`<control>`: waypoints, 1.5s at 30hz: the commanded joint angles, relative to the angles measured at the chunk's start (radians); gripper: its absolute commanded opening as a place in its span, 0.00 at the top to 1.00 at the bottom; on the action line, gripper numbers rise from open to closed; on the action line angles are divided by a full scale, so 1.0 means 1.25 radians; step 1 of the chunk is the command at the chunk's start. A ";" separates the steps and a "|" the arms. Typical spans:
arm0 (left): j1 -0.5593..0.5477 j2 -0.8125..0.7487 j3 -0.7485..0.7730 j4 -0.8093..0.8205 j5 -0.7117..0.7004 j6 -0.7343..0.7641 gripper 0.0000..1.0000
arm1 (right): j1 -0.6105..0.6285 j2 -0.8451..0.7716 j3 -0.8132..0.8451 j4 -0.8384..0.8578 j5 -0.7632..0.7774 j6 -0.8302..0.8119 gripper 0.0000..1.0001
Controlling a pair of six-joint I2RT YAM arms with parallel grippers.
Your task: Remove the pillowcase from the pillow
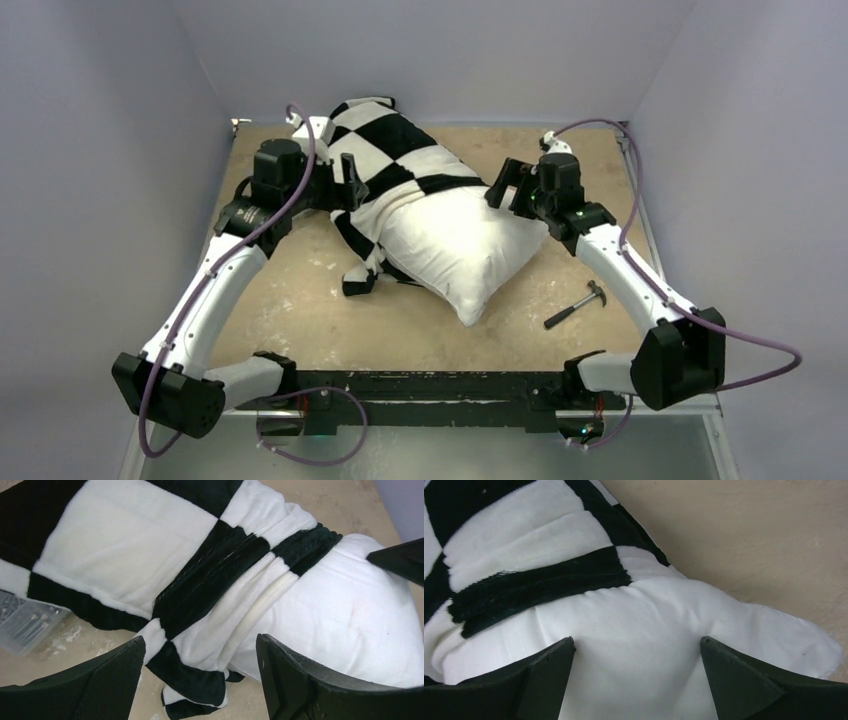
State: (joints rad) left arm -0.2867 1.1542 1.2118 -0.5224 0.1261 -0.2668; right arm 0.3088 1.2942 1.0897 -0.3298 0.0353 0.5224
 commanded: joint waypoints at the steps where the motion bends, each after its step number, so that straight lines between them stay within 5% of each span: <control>1: -0.038 0.049 0.067 0.004 0.000 0.010 0.20 | 0.012 0.009 -0.094 0.123 -0.089 -0.029 0.01; 9: -0.172 0.177 0.186 0.022 -0.055 0.041 0.19 | 0.213 0.068 -0.211 0.246 -0.148 0.103 0.01; 12: -0.227 0.246 0.241 0.022 -0.080 0.074 0.19 | 0.264 0.088 -0.254 0.303 -0.151 0.154 0.09; 14: -0.257 0.295 0.270 0.024 -0.096 0.102 0.19 | 0.279 0.093 -0.273 0.332 -0.148 0.170 0.25; 16: -0.278 0.345 0.300 0.021 -0.119 0.134 0.19 | 0.290 0.087 -0.283 0.346 -0.135 0.183 0.58; 20: -0.305 0.472 0.402 -0.046 -0.139 0.200 0.19 | 0.298 0.060 -0.294 0.353 -0.110 0.192 1.00; 34: -0.345 0.703 0.527 -0.151 -0.199 0.319 0.20 | 0.303 0.004 -0.309 0.340 -0.069 0.216 1.00; 37: -0.344 0.736 0.523 -0.169 -0.210 0.309 0.31 | 0.303 -0.014 -0.302 0.323 -0.048 0.223 1.00; 42: -0.343 0.746 0.523 -0.157 -0.288 0.288 0.87 | 0.303 -0.048 -0.292 0.301 -0.007 0.242 1.00; 45: -0.337 0.727 0.543 -0.118 -0.338 0.281 1.00 | 0.303 -0.085 -0.288 0.292 0.021 0.259 1.00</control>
State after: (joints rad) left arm -0.7258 2.0628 1.8534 -0.6659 -0.1677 0.0895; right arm 0.6628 1.2583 0.7269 0.1165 0.0589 0.8093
